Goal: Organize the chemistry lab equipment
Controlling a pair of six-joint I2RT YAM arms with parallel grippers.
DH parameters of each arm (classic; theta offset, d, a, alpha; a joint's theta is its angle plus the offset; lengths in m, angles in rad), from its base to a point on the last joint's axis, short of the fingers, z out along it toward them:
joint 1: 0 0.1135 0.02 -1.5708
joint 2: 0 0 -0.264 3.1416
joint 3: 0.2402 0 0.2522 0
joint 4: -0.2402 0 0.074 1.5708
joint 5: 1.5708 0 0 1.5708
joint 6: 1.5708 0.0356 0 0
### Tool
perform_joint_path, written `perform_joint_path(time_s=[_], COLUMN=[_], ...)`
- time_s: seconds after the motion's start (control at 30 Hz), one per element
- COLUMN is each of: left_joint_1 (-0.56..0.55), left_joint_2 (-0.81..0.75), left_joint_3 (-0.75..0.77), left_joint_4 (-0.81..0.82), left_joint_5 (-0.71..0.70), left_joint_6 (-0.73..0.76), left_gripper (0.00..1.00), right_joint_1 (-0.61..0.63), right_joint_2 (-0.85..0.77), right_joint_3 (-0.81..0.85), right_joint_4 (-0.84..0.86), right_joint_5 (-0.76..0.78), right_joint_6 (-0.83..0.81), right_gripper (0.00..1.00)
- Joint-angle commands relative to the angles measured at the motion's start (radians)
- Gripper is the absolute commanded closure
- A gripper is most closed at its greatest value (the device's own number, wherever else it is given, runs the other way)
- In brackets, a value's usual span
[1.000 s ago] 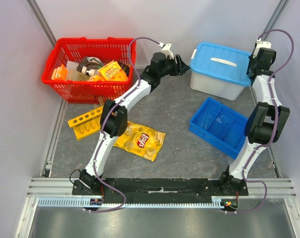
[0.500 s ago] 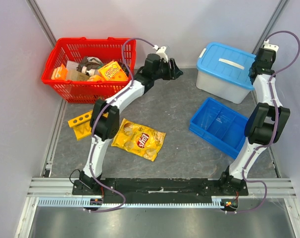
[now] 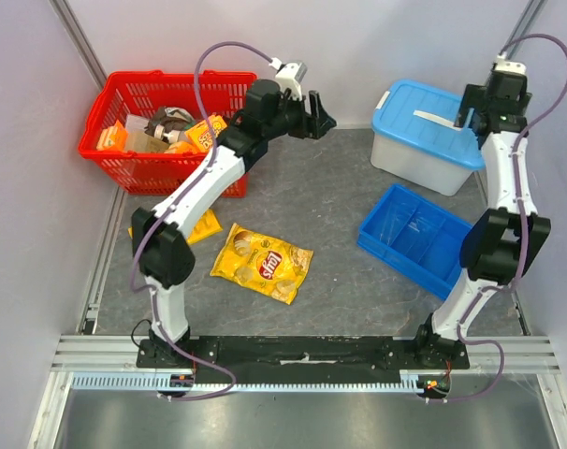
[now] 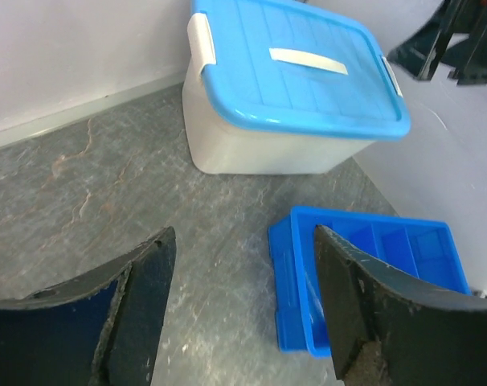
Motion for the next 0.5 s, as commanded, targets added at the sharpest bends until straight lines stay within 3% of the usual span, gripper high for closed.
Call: perform_joint_path(time_s=[0.0, 0.1, 0.23, 0.47], left_joint_1=[-0.003, -0.003, -0.004, -0.003], left_joint_2=[-0.175, -0.278, -0.423, -0.713], left_joint_3=[-0.067, -0.147, -0.252, -0.535], left_joint_4=[-0.105, -0.137, -0.165, -0.130], left_joint_5=[-0.001, 0.018, 0.054, 0.077], left_joint_6=[0.095, 0.114, 0.117, 0.100], left_gripper=[0.22, 0.09, 0.06, 0.04], right_joint_1=[0.112, 0.141, 0.167, 0.190], right_joint_2=[-0.148, -0.251, -0.432, -0.719], right_joint_3=[0.094, 0.042, -0.114, -0.421], right_joint_4=[-0.140, -0.179, -0.159, -0.145], right_joint_5=[-0.087, -0.203, -0.409, -0.596], right_joint_6=[0.010, 0.073, 0.124, 0.234], right_gripper=[0.02, 0.02, 0.02, 0.02])
